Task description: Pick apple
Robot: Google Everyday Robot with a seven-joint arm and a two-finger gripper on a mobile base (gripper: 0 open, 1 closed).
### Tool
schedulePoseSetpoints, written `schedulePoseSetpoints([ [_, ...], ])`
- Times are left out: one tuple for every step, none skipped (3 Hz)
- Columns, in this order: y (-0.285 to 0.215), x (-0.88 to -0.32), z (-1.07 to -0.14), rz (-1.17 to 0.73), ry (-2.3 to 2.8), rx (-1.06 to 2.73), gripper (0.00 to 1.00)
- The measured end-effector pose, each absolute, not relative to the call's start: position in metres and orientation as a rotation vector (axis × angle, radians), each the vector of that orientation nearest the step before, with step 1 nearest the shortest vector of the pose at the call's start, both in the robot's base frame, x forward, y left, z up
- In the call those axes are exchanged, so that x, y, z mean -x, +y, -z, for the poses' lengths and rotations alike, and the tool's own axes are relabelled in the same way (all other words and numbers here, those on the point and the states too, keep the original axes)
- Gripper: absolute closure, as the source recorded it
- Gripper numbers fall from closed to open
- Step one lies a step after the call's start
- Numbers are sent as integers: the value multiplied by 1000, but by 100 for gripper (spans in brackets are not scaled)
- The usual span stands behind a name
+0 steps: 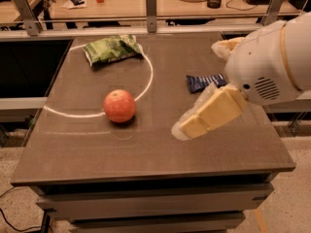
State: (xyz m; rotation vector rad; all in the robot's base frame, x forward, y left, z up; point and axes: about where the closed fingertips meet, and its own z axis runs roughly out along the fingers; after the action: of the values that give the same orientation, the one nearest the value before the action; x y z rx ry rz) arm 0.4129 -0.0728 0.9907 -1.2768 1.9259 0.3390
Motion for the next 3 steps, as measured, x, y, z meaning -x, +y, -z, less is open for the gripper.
schedulePoseSetpoints([
  [-39,-421,-983,-363,1819,1289,0],
  [-12,-436,-964,-397,1773,1319,0],
  [7,-453,-936,-442,1782,1362,0],
])
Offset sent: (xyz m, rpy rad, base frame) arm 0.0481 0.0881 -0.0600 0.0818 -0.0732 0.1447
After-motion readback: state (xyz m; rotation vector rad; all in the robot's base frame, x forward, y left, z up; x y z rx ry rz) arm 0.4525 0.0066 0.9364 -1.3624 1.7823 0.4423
